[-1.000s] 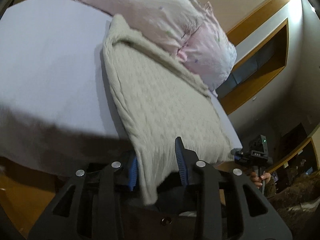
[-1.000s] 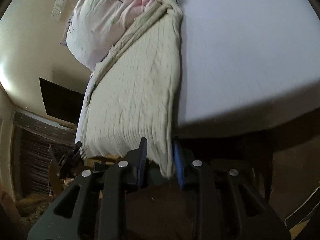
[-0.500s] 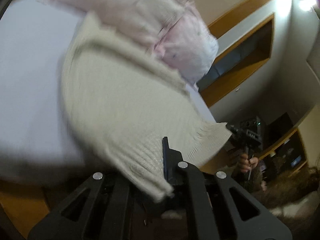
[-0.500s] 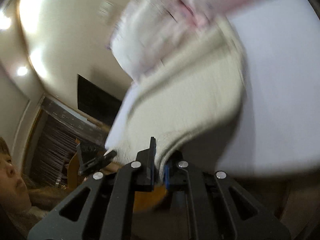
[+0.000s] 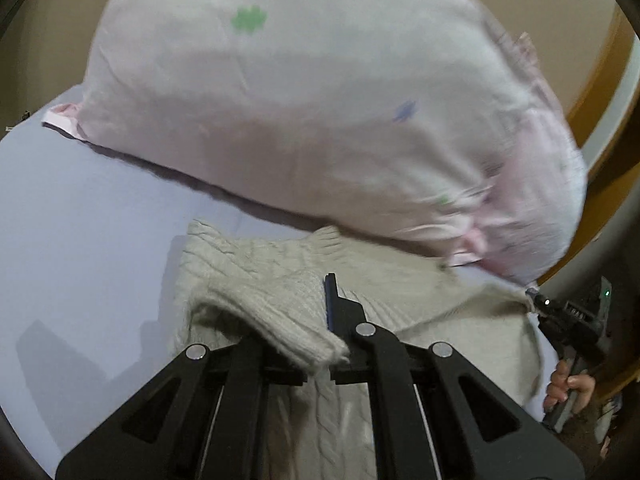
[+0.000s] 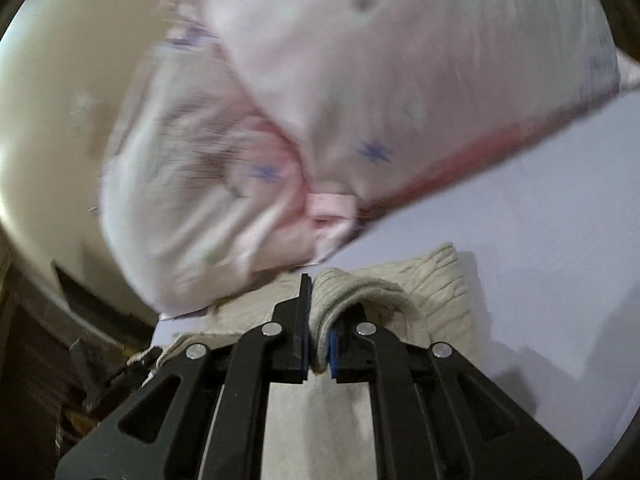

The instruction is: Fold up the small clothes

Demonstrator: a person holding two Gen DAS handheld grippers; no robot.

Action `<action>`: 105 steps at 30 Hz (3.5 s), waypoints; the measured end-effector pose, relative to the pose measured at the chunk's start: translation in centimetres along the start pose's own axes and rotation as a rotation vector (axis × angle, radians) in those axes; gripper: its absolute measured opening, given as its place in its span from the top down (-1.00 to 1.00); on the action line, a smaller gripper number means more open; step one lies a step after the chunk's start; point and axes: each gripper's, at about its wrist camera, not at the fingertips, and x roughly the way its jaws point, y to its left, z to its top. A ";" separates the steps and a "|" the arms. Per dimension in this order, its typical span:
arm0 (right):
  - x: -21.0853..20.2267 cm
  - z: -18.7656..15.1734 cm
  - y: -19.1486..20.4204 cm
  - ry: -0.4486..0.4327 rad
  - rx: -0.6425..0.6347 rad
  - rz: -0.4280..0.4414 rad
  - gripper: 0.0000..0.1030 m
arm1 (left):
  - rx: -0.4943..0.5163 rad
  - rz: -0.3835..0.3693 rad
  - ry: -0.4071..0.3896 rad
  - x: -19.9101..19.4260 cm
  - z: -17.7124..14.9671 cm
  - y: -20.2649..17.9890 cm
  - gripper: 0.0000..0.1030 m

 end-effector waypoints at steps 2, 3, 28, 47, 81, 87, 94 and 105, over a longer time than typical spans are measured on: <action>0.7 -0.3 -0.7 0.032 0.043 -0.036 0.81 | -0.014 0.001 0.022 1.0 0.0 0.6 0.89; 1.4 -0.2 -0.9 0.053 0.065 -0.046 0.76 | -0.035 -0.009 0.037 1.3 0.0 1.1 0.89; -5.4 -3.5 -0.7 0.028 0.033 0.135 -0.80 | -0.403 -0.230 0.154 -2.9 -5.2 7.6 0.68; -14.3 -2.1 -6.6 -0.112 0.034 0.047 -0.80 | -0.071 -0.837 0.400 7.5 -6.9 -26.4 0.62; -3.2 -6.0 3.5 0.338 -0.328 0.107 0.10 | 0.232 -0.232 0.185 -4.5 -7.3 -9.2 -0.07; -5.2 -4.7 2.3 0.213 -0.243 0.076 -0.41 | 0.187 -0.156 0.099 -7.5 -8.0 -6.7 -0.41; -2.0 -4.7 3.5 0.177 -0.345 -0.138 0.80 | 0.268 -0.098 0.141 -4.7 -9.3 -9.6 -0.44; -14.3 -11.3 6.7 -0.008 -0.463 -0.205 -0.97 | 0.246 0.061 0.093 -10.6 -13.2 -9.4 -0.97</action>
